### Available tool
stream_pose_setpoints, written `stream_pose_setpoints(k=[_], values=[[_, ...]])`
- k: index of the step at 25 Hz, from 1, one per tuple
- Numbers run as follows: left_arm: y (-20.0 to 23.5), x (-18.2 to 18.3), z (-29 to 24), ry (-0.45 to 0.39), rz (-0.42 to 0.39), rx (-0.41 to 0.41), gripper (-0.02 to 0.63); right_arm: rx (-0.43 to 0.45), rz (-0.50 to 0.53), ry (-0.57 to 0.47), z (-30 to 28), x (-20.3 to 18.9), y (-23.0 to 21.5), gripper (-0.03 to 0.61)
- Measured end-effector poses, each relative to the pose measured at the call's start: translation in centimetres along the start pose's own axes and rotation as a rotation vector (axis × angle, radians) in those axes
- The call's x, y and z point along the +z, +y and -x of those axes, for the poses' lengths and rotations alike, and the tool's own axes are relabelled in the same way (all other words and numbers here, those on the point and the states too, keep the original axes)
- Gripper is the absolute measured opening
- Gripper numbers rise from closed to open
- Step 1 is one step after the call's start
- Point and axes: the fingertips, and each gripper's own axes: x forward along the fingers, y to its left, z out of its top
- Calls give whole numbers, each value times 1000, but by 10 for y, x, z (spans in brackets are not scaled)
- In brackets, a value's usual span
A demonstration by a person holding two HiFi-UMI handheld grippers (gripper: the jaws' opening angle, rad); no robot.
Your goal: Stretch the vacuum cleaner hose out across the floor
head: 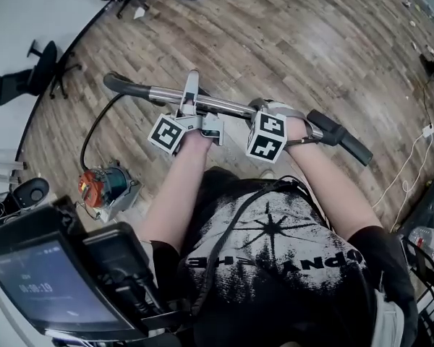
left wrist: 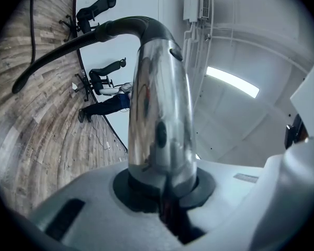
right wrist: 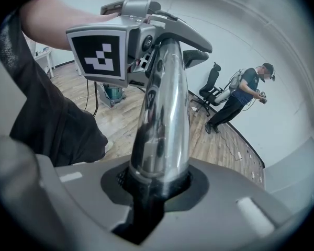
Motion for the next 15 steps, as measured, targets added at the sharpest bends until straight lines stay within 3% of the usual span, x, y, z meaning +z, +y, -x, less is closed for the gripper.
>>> stream_pose_setpoints(k=[7,15], values=[[7,-27,-45,83,6,-12,35,-37,-78,22,1,-27,-31,92],[51,-55,-116,174,138,-66,35,-85,-153,147,-24,-69,-86,91]])
